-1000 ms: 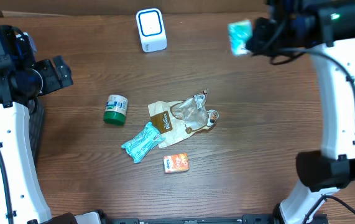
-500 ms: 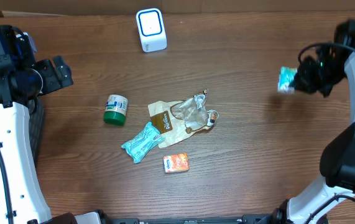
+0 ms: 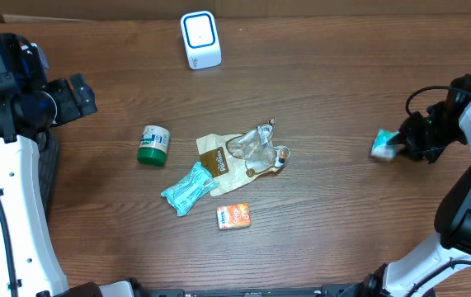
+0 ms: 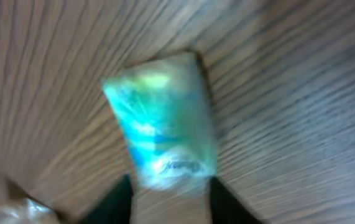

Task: Scan the item barcode
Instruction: 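Lower the teal box onto the table's right side and open the gripper, then move the right gripper over the orange tissue pack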

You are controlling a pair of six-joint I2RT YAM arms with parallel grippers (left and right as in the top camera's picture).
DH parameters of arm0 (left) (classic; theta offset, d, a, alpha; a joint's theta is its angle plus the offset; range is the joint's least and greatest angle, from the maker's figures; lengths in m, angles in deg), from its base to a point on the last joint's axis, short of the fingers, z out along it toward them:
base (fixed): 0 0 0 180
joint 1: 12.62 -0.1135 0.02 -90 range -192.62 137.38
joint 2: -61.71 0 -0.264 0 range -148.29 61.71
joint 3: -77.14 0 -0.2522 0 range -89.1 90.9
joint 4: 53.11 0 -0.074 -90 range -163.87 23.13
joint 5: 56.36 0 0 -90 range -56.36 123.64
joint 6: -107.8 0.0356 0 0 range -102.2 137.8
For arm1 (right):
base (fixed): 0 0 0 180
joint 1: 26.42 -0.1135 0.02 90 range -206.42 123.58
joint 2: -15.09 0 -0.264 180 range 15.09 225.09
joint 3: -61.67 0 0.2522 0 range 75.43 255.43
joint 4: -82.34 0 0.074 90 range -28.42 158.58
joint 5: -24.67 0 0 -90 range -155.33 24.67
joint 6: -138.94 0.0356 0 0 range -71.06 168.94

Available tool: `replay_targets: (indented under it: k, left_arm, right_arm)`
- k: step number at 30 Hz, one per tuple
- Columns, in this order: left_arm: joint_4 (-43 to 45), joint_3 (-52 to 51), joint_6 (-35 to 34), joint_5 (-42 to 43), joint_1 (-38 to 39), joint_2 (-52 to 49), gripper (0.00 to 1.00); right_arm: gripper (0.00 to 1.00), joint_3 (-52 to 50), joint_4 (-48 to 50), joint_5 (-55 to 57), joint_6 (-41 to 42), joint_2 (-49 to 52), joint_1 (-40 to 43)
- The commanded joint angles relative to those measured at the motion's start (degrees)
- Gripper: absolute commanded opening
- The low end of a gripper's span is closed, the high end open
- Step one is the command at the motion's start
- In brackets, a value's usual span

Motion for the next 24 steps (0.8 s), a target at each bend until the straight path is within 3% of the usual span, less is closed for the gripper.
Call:
replay_targets:
  k: [1, 9, 17, 24]
  left_arm:
    - [0.2, -0.1, 0.3, -0.3, -0.1, 0.9, 1.00]
    - [0.2, -0.1, 0.3, -0.3, -0.1, 0.9, 1.00]
    - [0.2, -0.1, 0.3, -0.3, -0.1, 0.9, 1.00]
    - [0.2, -0.1, 0.3, -0.3, 0.0, 0.9, 0.99]
  right_arm:
    - [0.43, 0.2, -1.0, 0.6, -0.2, -0.2, 0.0]
    - [0.42, 10.8, -13.1, -2.3, -4.9, -1.8, -3.2]
    - [0.41, 16.3, -18.2, -4.5, -6.8, -3.5, -15.6]
    - [0.23, 16.2, -15.7, -5.5, -5.9, -3.5, -29.5]
